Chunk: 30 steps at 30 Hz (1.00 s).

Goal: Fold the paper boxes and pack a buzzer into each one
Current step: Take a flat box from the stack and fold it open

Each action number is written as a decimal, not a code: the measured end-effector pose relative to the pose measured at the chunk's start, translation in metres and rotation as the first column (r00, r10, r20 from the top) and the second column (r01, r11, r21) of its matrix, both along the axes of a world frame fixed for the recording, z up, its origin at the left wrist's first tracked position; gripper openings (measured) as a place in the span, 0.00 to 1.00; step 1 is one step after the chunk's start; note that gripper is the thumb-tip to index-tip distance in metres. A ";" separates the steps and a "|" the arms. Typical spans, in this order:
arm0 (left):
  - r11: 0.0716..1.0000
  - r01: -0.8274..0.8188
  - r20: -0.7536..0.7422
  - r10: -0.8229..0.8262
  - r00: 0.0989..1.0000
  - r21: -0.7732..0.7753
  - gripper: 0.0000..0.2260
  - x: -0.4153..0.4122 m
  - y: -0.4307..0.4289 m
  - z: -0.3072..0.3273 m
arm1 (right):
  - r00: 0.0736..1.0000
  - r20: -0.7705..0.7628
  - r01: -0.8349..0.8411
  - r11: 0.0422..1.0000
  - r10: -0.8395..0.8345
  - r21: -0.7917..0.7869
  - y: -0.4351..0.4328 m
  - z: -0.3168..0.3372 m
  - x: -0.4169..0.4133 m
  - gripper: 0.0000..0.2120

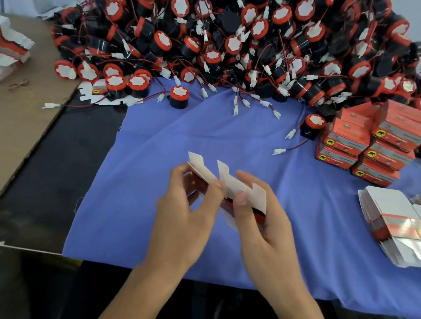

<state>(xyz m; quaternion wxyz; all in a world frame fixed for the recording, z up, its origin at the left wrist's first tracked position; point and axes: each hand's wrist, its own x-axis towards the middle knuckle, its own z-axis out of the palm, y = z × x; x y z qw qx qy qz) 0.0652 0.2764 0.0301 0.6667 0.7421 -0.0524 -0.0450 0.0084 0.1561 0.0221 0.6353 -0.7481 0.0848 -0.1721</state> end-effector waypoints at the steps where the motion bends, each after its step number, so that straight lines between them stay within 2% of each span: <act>1: 1.000 0.025 0.005 -0.025 1.000 -0.003 0.13 0.002 0.003 0.000 | 1.000 -0.006 -0.008 1.000 0.009 0.024 0.000 -0.001 0.000 0.22; 4: 0.994 0.111 0.037 -0.112 0.993 0.020 0.15 0.006 0.011 0.003 | 0.998 -0.012 -0.067 0.997 0.068 0.032 -0.004 0.001 -0.001 0.28; 7: 0.976 0.208 0.045 -0.210 0.977 0.062 0.19 0.007 0.015 0.009 | 0.955 -0.010 -0.295 0.954 0.296 0.058 -0.016 0.006 -0.007 0.31; 9: 0.968 0.242 0.064 -0.246 0.967 0.058 0.18 0.007 0.016 0.012 | 0.873 -0.052 -0.482 0.875 0.484 0.045 -0.024 0.011 -0.011 0.42; 11: 0.953 0.295 0.091 -0.300 0.950 0.063 0.14 0.007 0.018 0.015 | 0.825 -0.067 -0.557 0.827 0.562 0.082 -0.030 0.013 -0.011 0.50; 14: 0.926 0.361 0.112 -0.373 0.921 0.110 0.11 0.006 0.022 0.019 | 0.884 -0.069 -0.448 0.881 0.462 0.150 -0.035 0.015 -0.008 0.50; 20: 0.865 0.497 0.119 -0.501 0.857 0.064 0.15 0.006 0.028 0.023 | 0.929 -0.098 -0.351 0.933 0.357 0.078 -0.039 0.016 -0.003 0.56; 24: 0.868 0.496 0.124 -0.495 0.860 0.018 0.23 0.006 0.031 0.018 | 0.948 -0.078 -0.309 0.951 0.309 0.012 -0.039 0.008 -0.004 0.60; 27: 0.922 0.381 0.199 -0.361 0.911 -0.070 0.26 0.010 0.034 0.011 | 0.989 -0.021 -0.147 0.988 0.148 0.052 -0.038 0.007 -0.008 0.54; 28: 0.935 0.337 0.211 -0.309 0.927 -0.110 0.26 0.013 0.037 0.009 | 0.996 -0.007 -0.089 0.994 0.090 0.064 -0.038 0.005 -0.010 0.49; 30: 0.938 0.296 0.145 -0.272 0.951 -0.180 0.28 0.016 0.040 0.006 | 0.999 0.016 -0.040 0.997 0.039 0.066 -0.041 0.000 -0.011 0.38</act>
